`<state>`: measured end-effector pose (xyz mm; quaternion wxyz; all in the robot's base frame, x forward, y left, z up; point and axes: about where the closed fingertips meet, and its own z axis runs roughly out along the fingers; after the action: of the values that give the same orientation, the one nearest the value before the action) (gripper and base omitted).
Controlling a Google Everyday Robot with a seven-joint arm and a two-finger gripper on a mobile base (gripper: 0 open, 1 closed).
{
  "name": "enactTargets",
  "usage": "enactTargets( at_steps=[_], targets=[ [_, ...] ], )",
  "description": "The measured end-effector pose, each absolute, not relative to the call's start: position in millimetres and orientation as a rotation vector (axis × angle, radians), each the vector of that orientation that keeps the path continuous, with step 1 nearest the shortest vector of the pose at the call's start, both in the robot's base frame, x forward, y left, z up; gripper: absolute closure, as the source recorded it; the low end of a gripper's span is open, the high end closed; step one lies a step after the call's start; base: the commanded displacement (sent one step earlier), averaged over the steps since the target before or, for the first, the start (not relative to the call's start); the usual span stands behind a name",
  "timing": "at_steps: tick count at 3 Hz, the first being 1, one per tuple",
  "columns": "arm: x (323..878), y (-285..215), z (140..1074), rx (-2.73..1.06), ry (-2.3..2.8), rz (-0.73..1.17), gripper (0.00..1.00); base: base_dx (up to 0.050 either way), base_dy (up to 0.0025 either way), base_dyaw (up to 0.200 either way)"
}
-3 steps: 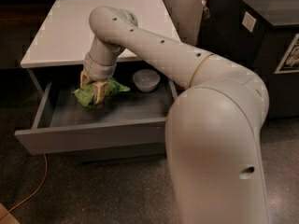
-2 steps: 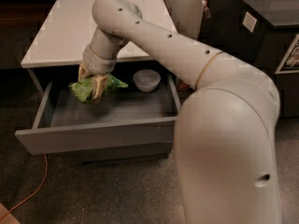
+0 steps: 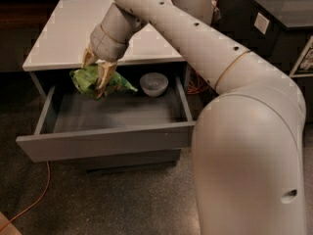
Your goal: Pick green rice chip bag from top drawer and place on counter
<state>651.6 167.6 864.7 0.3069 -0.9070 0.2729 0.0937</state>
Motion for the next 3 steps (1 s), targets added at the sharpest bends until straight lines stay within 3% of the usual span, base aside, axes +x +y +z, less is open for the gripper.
enactTargets(
  at_steps=[3],
  targets=[
    [664, 148, 924, -2.415, 0.670, 0.030, 1.00, 0.000, 0.00000, 0.000]
  ],
)
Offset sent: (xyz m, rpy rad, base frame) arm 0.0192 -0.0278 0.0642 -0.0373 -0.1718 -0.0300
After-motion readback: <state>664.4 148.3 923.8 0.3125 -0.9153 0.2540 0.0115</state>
